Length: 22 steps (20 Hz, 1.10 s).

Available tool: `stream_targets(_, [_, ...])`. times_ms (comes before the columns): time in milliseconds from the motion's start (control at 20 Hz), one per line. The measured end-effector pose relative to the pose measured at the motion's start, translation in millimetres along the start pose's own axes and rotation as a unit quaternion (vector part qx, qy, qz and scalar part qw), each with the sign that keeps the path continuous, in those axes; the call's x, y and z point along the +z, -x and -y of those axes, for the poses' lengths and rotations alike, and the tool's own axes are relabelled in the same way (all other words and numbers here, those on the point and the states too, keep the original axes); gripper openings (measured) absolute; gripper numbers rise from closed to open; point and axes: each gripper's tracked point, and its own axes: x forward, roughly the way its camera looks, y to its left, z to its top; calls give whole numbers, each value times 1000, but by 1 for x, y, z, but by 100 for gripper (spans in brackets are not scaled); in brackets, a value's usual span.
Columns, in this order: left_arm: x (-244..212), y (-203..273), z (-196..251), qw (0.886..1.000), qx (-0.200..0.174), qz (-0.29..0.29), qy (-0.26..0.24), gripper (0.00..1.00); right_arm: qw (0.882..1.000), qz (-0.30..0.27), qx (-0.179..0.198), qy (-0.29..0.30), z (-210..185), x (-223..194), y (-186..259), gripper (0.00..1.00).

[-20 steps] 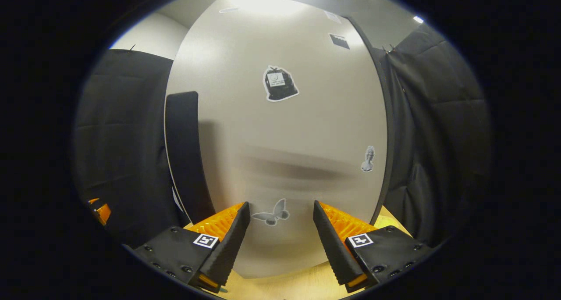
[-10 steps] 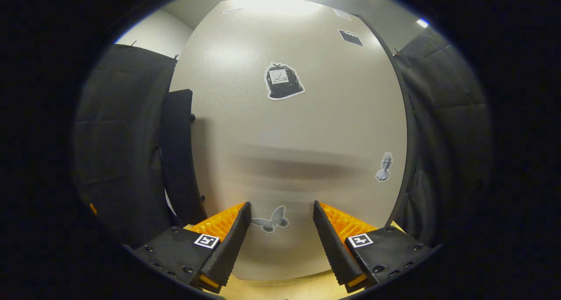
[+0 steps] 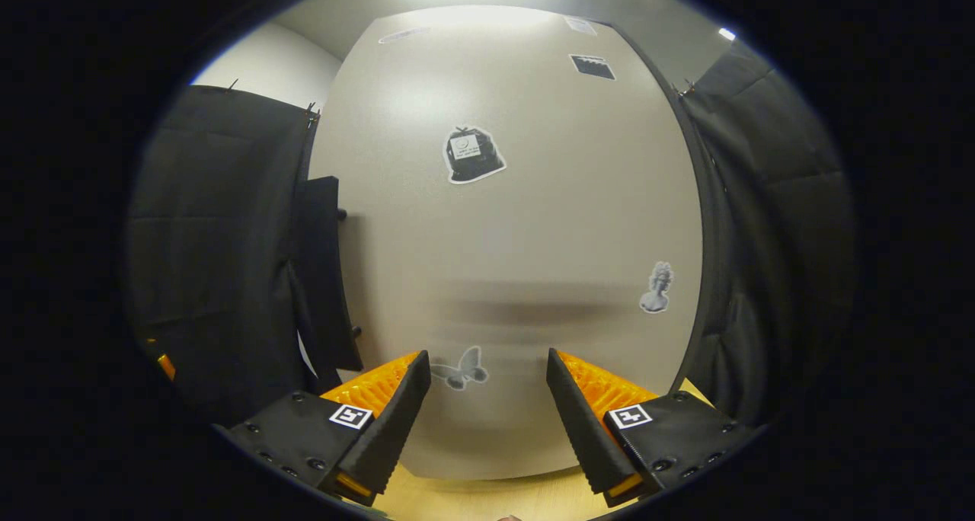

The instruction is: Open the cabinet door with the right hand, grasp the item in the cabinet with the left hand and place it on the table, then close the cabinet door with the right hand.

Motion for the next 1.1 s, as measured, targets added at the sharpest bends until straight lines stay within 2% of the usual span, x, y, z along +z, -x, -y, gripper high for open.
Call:
stream_targets(300, [8,-2,21,999,-39,16,7,81,1000,16,-15,17,50,12,61,96])
stream_targets(650, [16,-2,47,995,-88,33,13,81,997,38,-54,28,121,30,129,96])
stream_targets(750, [18,-2,52,994,-100,38,13,81,997,41,-66,30,140,30,145,94])
stream_targets(800, [20,-1,55,993,-106,40,14,81,996,42,-71,32,148,30,153,96])
stream_targets(900, [22,0,62,992,-119,43,18,81,995,45,-82,36,165,29,168,94])
stream_targets(1100, [22,0,67,990,-132,46,14,83,993,50,-99,44,191,25,191,96])
